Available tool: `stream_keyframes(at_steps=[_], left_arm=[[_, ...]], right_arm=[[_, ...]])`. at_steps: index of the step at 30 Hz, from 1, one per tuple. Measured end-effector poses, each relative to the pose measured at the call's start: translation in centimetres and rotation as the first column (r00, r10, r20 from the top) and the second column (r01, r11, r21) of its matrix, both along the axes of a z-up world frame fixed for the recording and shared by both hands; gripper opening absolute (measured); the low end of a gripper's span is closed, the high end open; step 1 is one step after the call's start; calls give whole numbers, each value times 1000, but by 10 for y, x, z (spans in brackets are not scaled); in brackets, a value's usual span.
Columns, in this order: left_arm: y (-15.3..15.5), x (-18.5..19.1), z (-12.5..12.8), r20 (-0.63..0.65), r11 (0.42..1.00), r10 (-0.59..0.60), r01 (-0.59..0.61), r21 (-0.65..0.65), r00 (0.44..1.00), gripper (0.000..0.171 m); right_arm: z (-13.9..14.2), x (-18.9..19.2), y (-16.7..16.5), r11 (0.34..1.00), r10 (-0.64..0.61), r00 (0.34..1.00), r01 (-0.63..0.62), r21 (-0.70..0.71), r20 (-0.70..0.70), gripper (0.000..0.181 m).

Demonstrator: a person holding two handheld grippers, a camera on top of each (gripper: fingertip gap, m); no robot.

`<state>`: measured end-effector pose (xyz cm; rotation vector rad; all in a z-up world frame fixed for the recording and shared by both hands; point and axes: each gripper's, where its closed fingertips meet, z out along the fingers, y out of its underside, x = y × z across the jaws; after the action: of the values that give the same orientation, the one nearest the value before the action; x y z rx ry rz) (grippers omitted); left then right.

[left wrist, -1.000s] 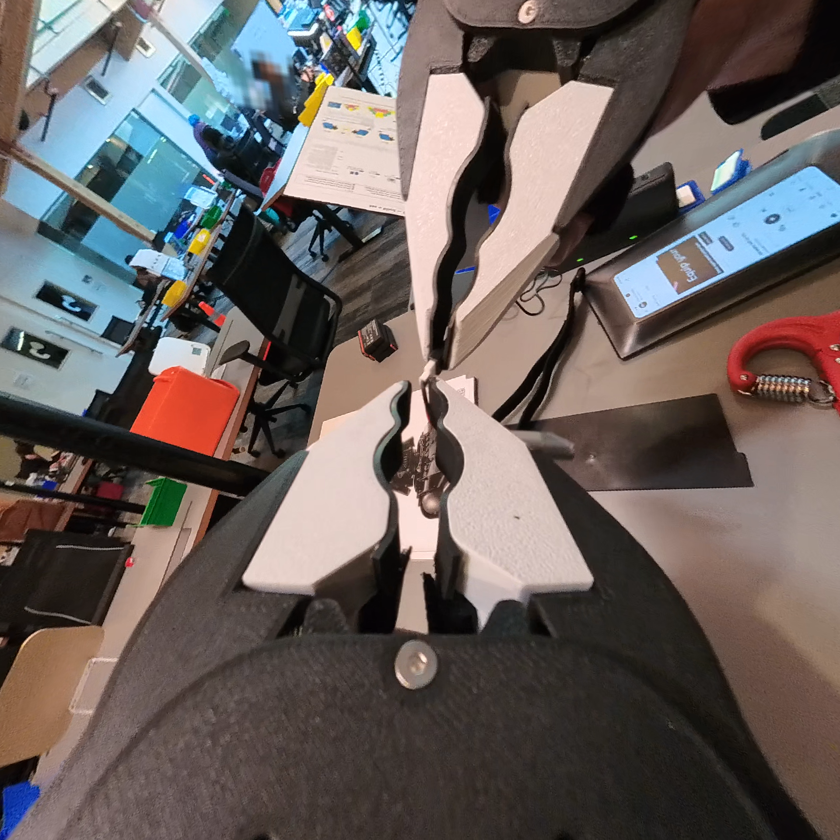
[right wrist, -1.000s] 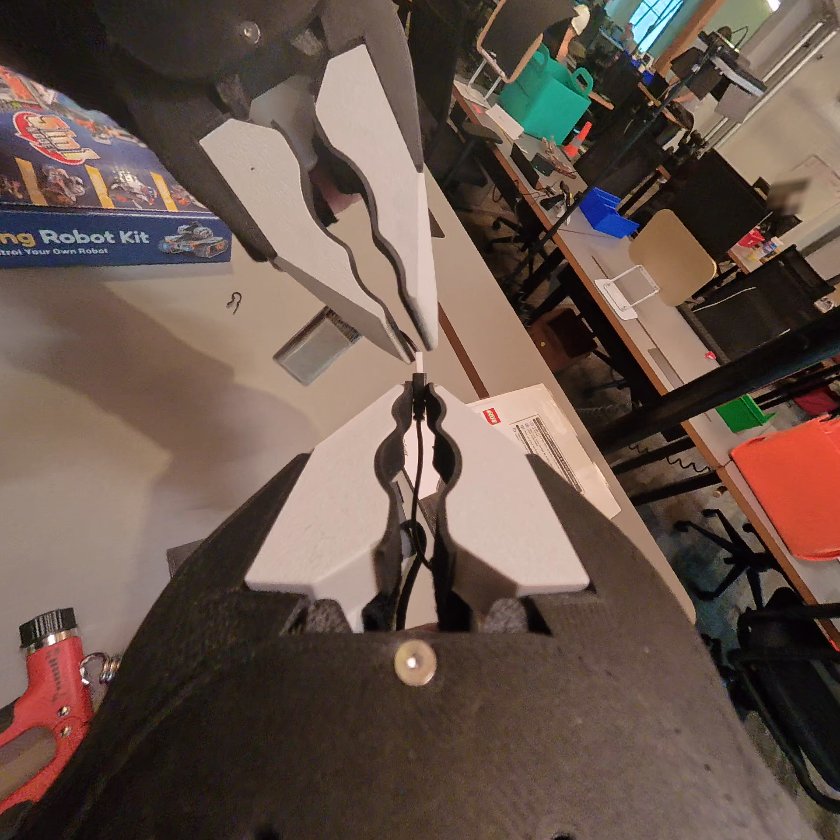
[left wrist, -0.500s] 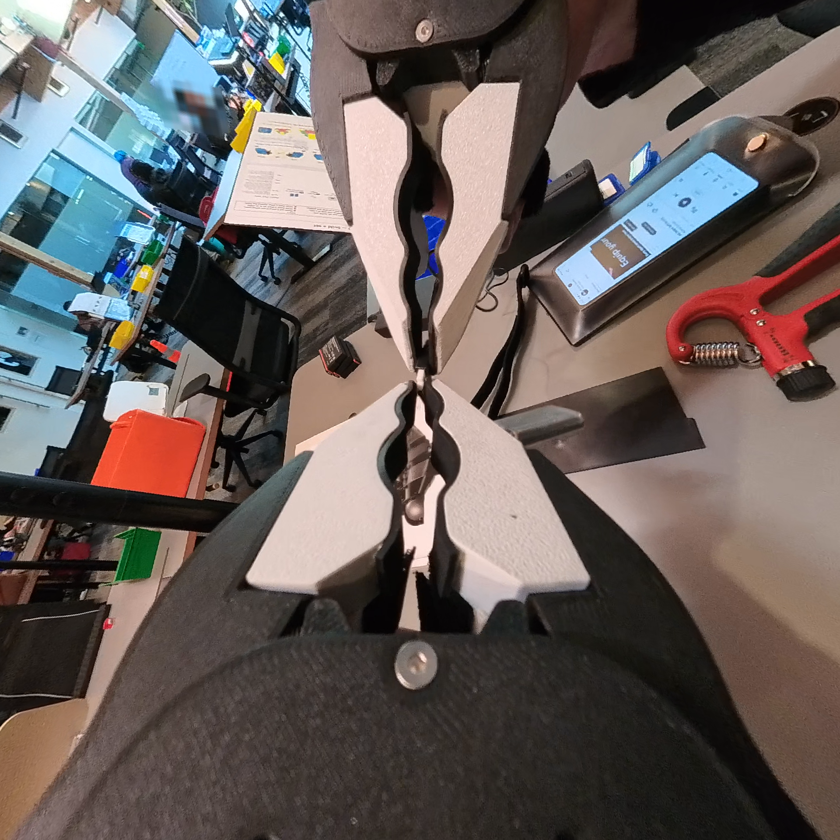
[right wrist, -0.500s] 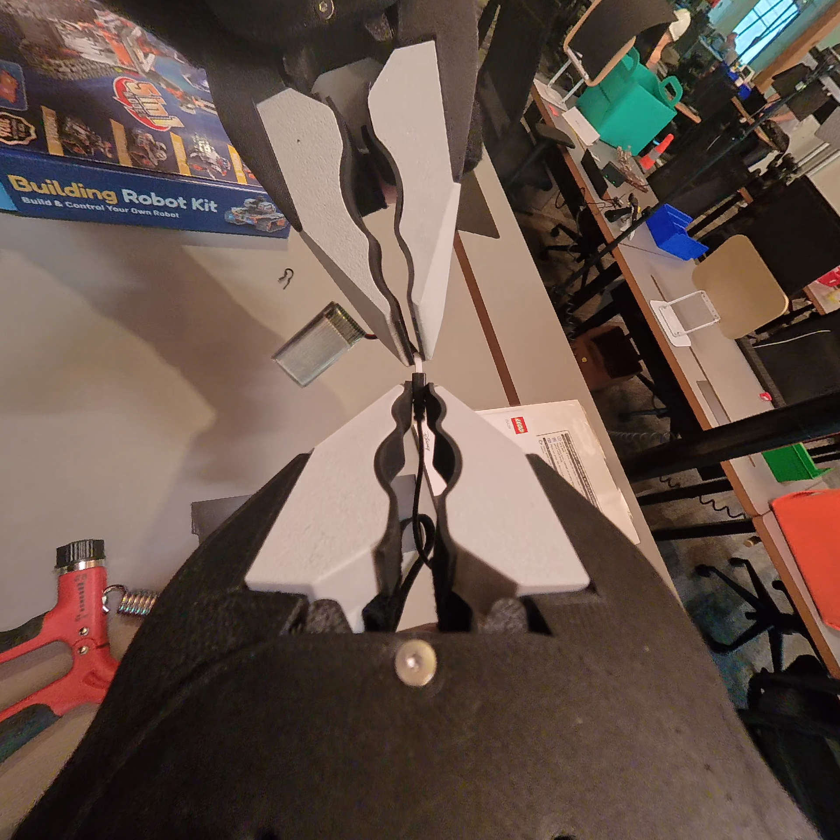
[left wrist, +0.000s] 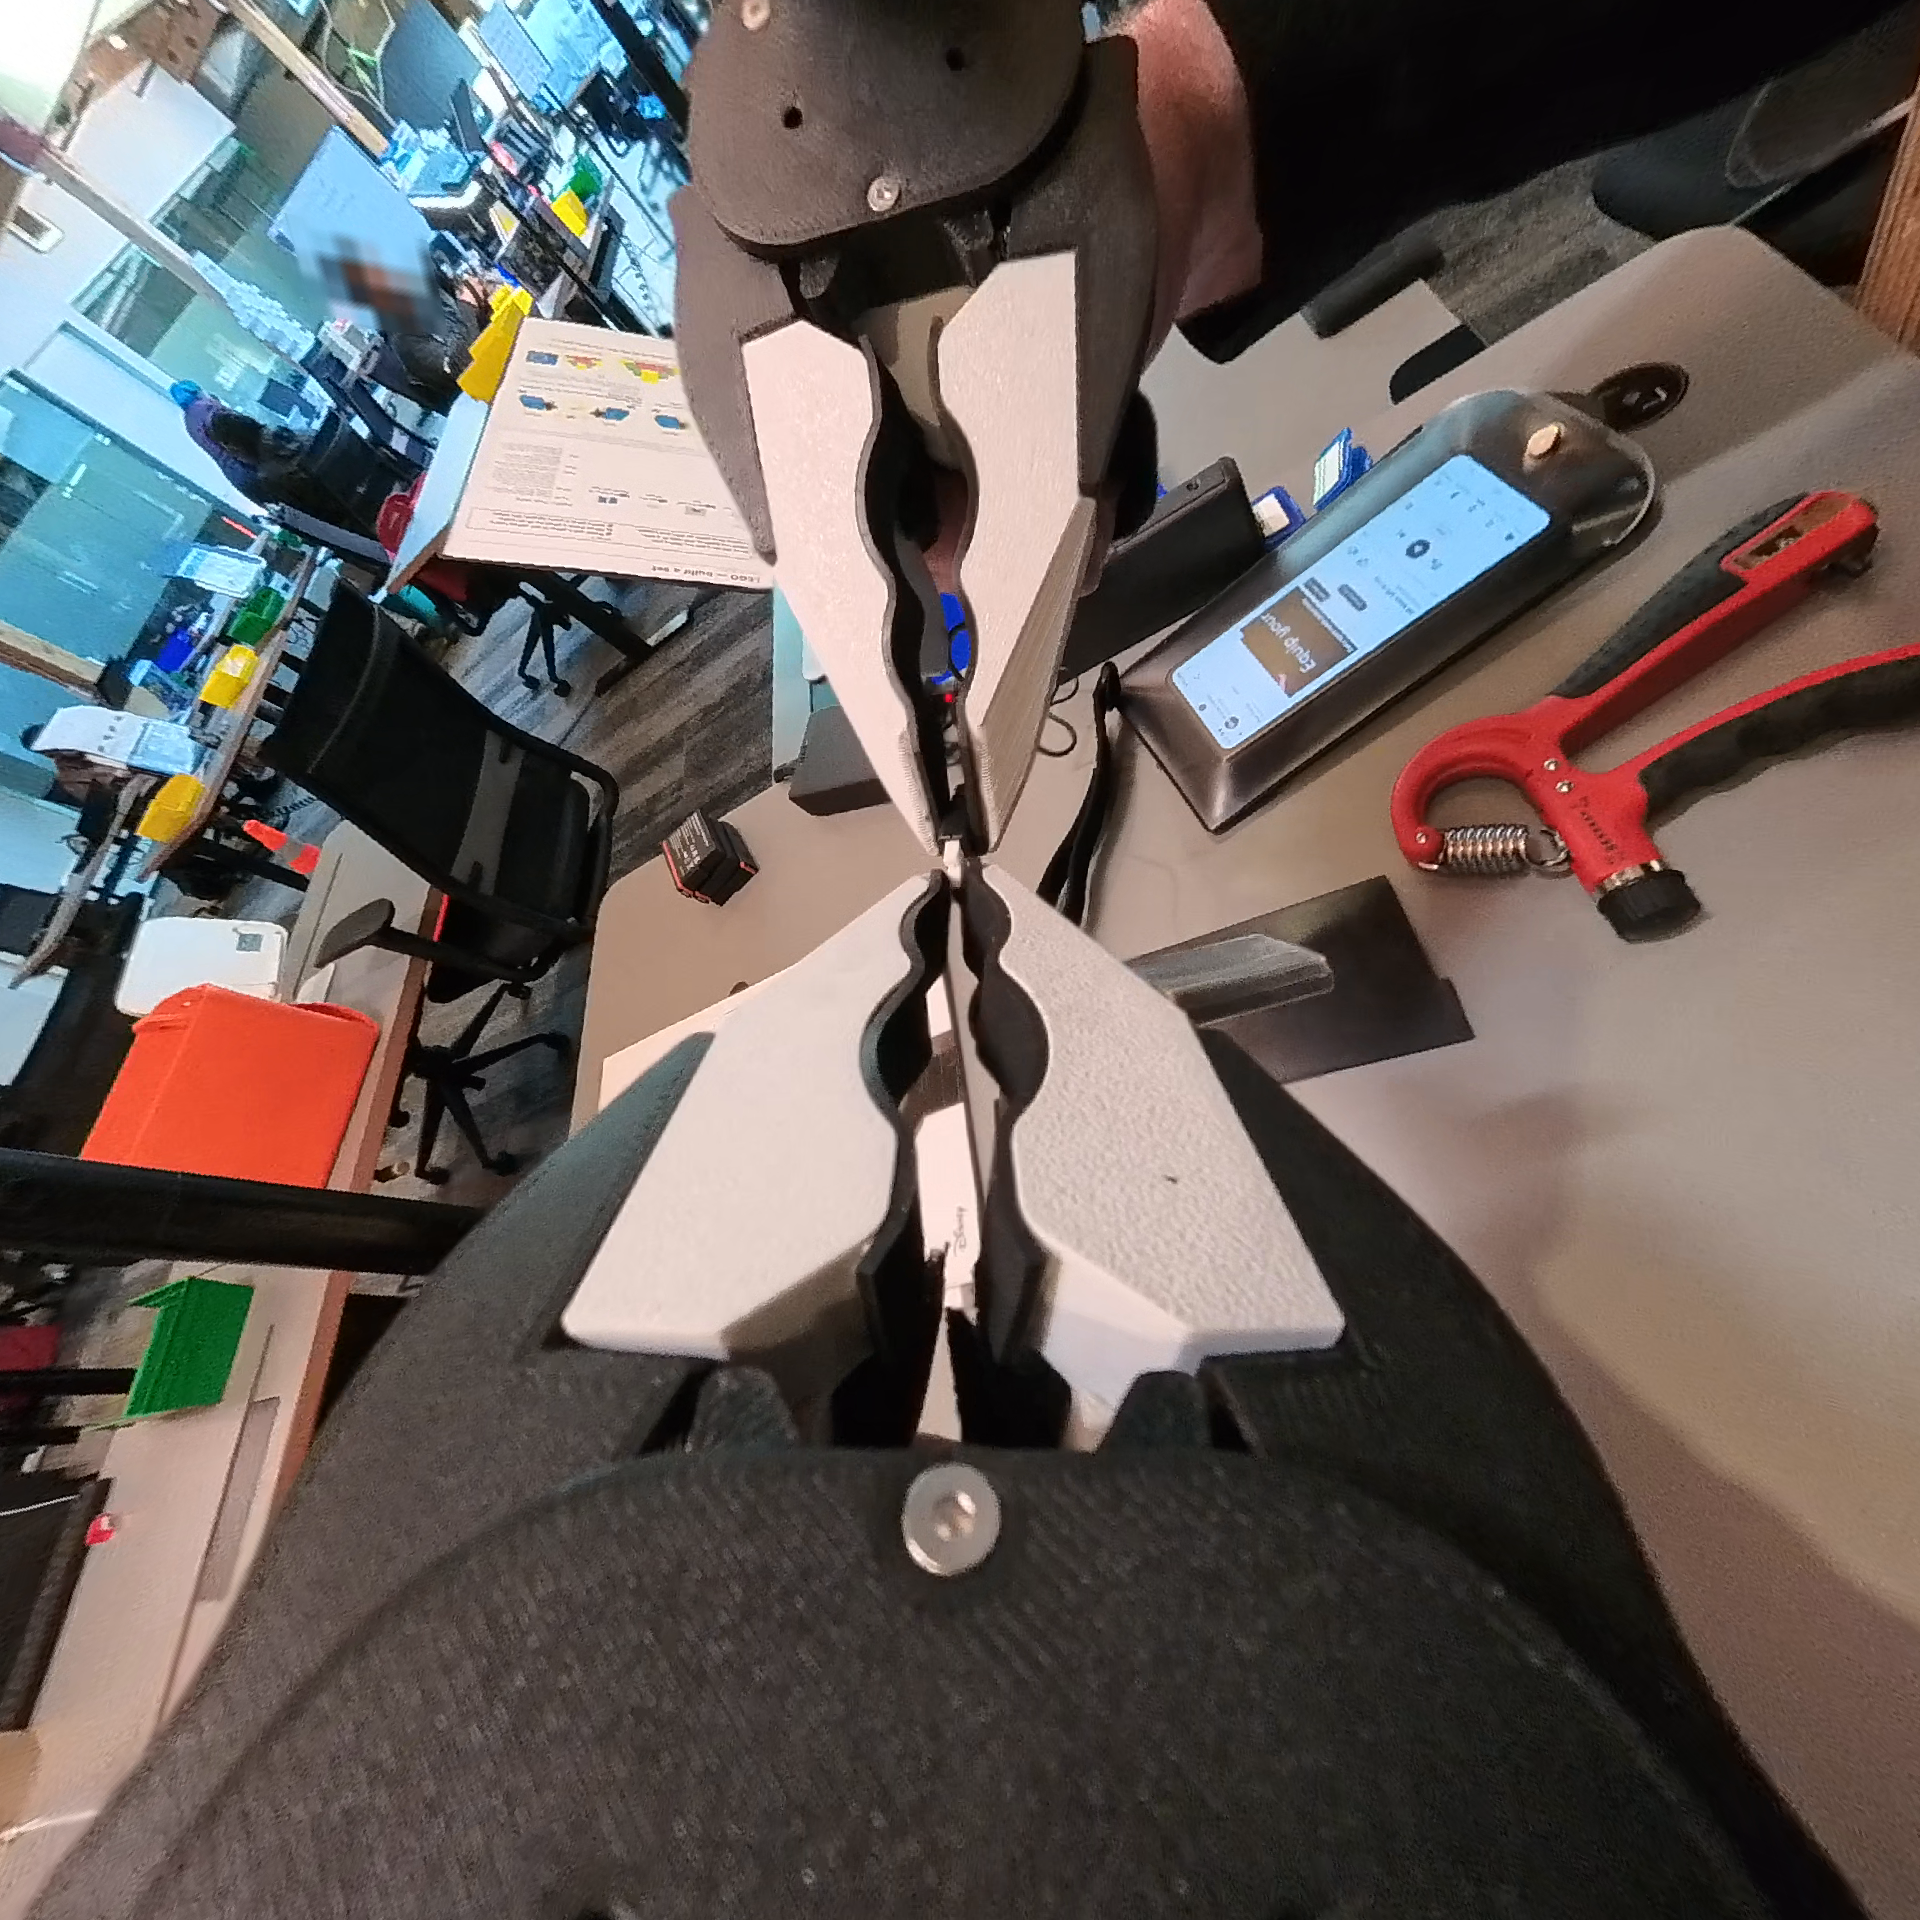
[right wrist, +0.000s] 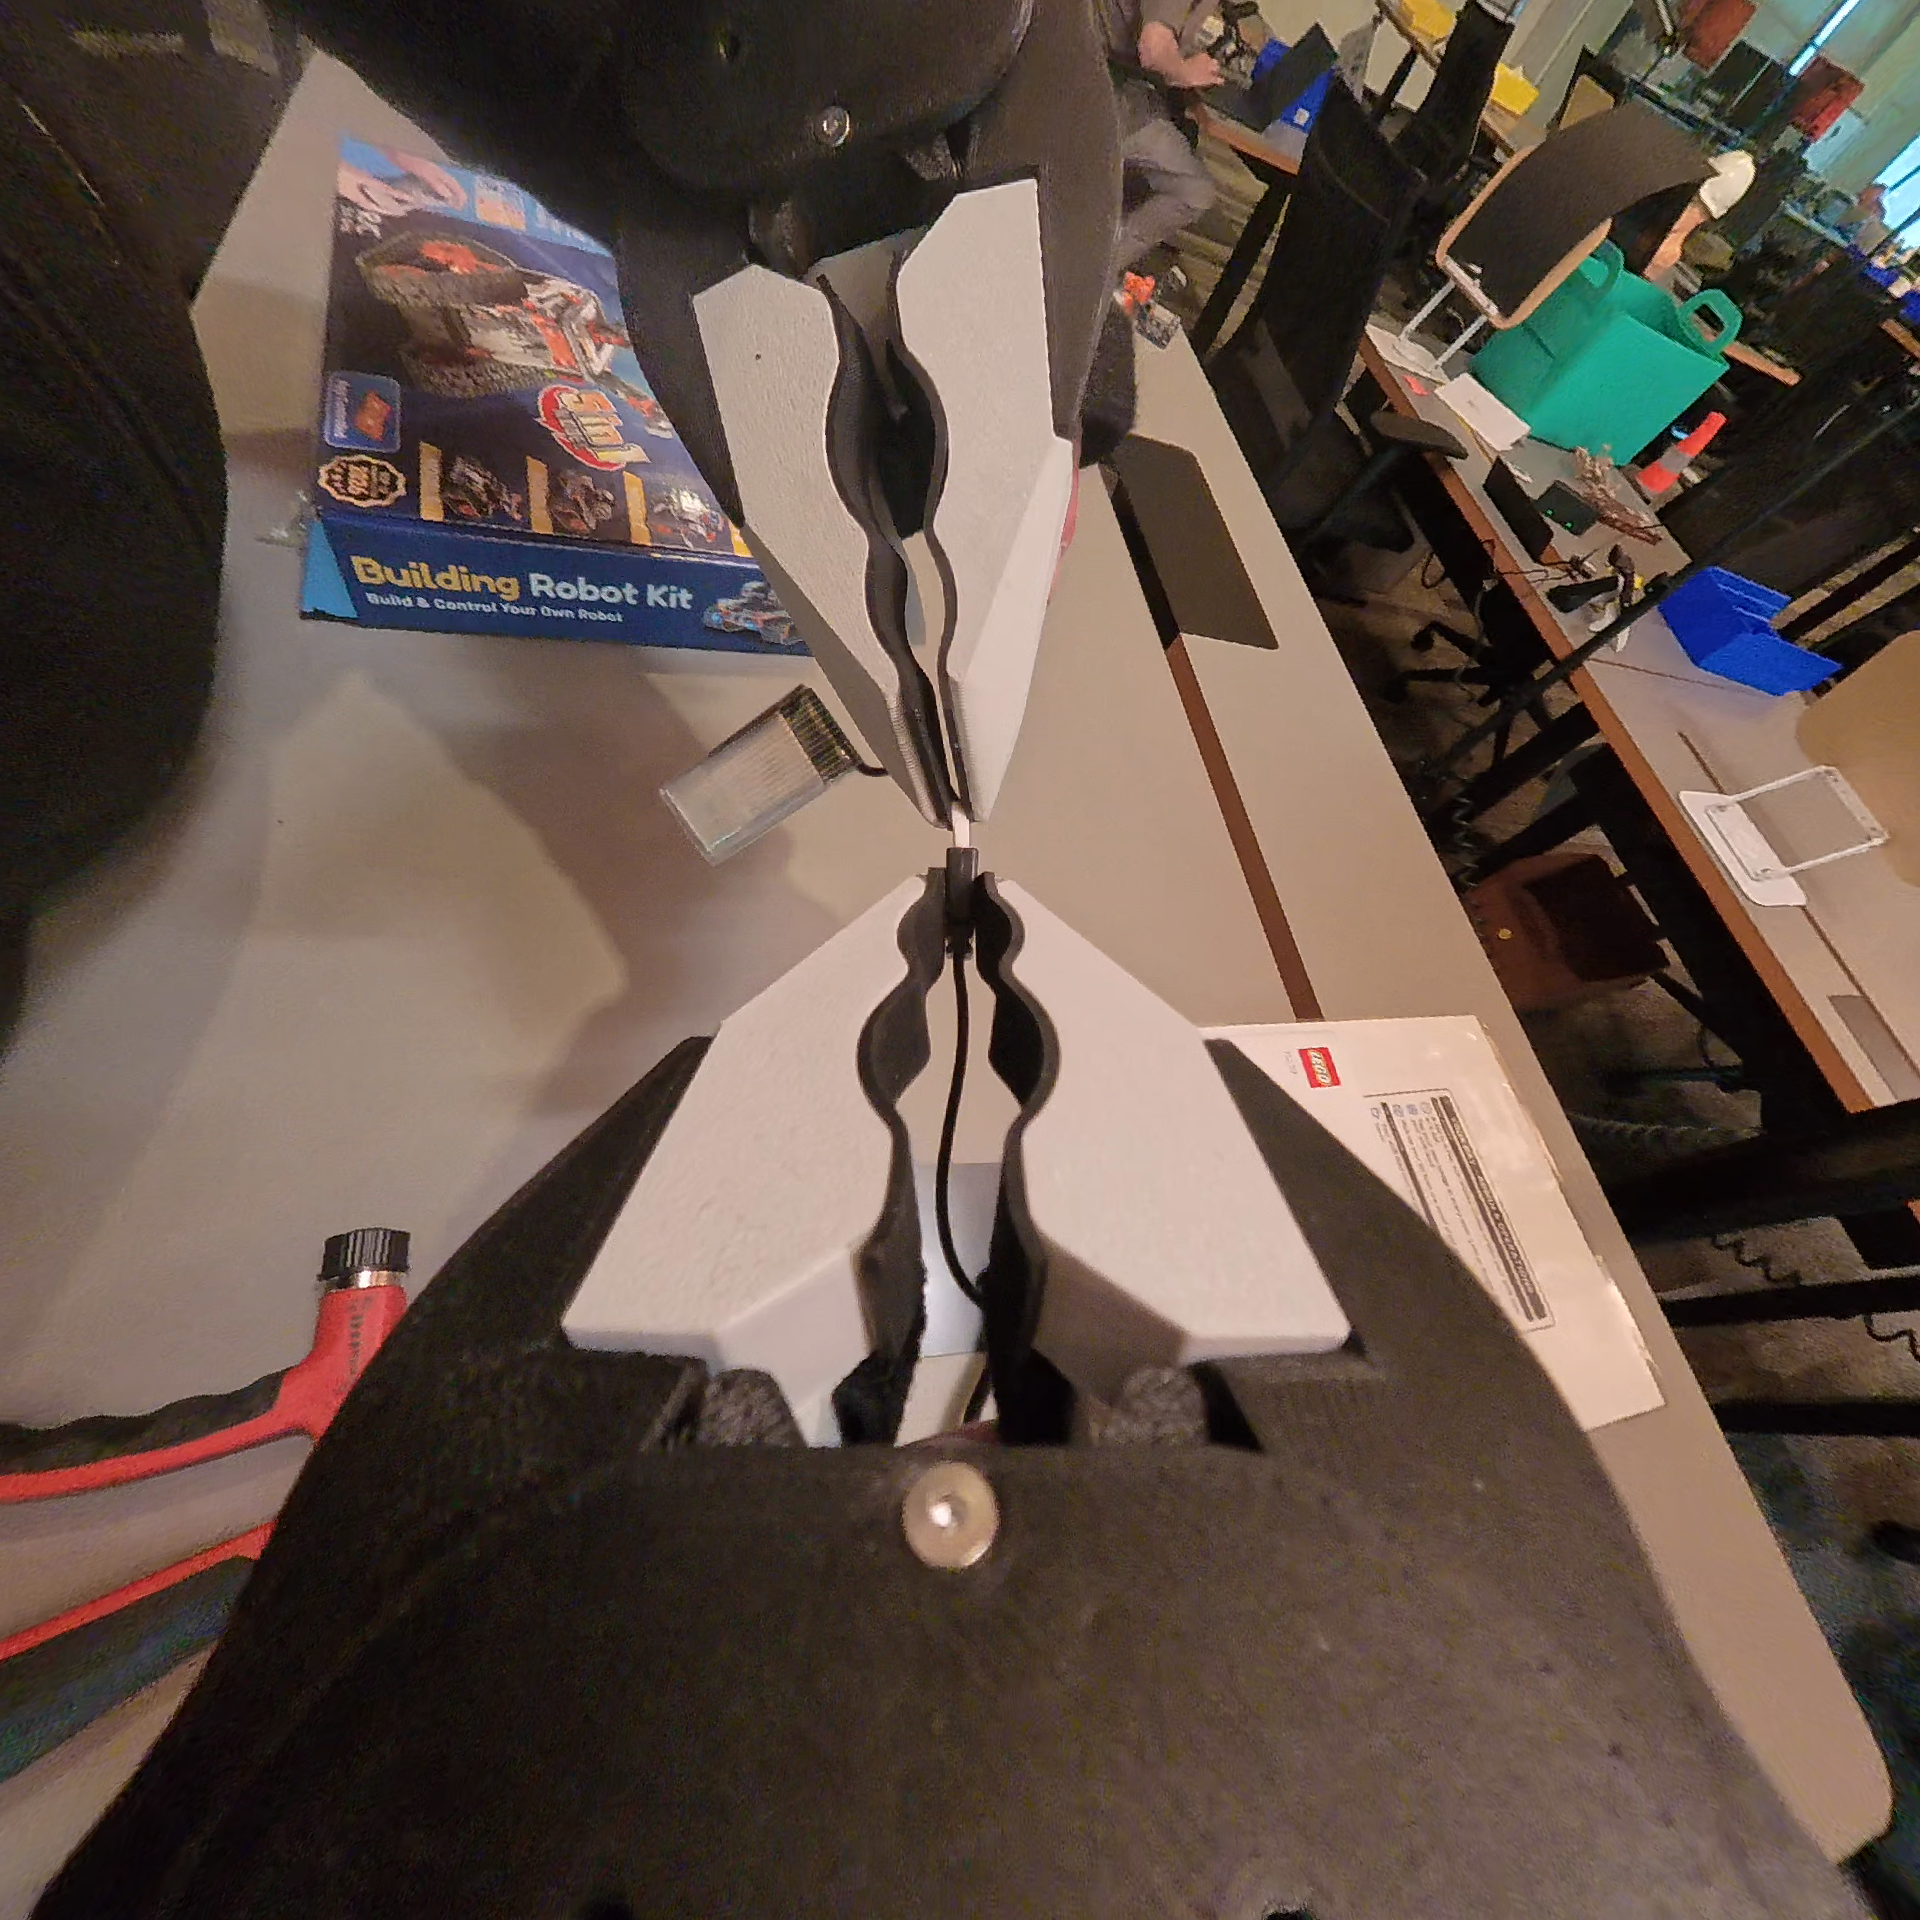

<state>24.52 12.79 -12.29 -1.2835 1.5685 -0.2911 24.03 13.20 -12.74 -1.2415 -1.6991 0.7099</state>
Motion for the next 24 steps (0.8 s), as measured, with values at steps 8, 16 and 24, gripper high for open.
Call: stream_keyframes(at_steps=[8, 16, 24], left_arm=[[-9, 1, 0, 23, 998, -4, 6, -58, 1000, 0], [-18, 4, 4, 66, 992, -24, 31, -120, 998, 0], [1, -28, 27, 97, 991, 53, -40, -127, 994, 0]], right_arm=[[-1, 2, -9, 999, 31, 999, -30, -26, 13, 2], [3, 5, -18, 999, 32, 999, -33, -41, -28, 2], [10, 33, -5, 997, -80, 996, 80, 4, -28, 2]])
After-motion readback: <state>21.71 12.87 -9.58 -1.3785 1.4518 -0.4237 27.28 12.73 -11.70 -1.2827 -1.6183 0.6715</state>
